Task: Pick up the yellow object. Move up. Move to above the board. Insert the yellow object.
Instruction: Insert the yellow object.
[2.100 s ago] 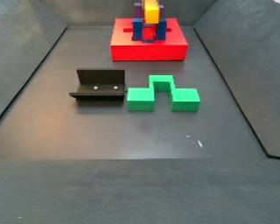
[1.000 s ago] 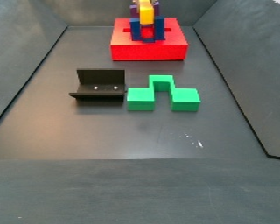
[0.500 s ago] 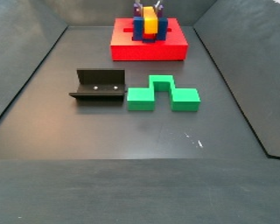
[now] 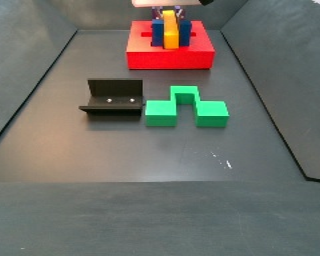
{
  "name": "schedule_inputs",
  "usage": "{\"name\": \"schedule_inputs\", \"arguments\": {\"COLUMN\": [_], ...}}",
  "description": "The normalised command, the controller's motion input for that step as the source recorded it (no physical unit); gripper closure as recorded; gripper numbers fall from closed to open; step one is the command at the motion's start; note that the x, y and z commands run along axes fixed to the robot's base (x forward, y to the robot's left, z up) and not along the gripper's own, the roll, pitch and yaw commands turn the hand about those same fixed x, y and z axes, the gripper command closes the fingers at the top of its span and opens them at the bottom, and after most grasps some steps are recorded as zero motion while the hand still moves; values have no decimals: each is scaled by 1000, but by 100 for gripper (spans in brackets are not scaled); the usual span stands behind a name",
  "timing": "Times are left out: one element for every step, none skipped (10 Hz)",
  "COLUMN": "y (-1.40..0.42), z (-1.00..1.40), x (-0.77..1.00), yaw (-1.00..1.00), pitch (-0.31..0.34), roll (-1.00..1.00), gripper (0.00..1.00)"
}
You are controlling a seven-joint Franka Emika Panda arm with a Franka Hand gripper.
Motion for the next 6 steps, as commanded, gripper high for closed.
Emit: {"name": "schedule_inputs", "arguments": {"y": [86, 277, 363, 186, 0, -186], "z": [-289, -223, -206, -123, -169, -357], "x": [-71, 0, -54, -200, -246, -194], "yaw": [-3, 0, 0, -46, -29, 0], "pitch": [0, 0, 0, 0, 0, -11], "roll": [67, 110, 70, 114, 129, 96], "gripper": [100, 100, 100, 100, 100, 100]}}
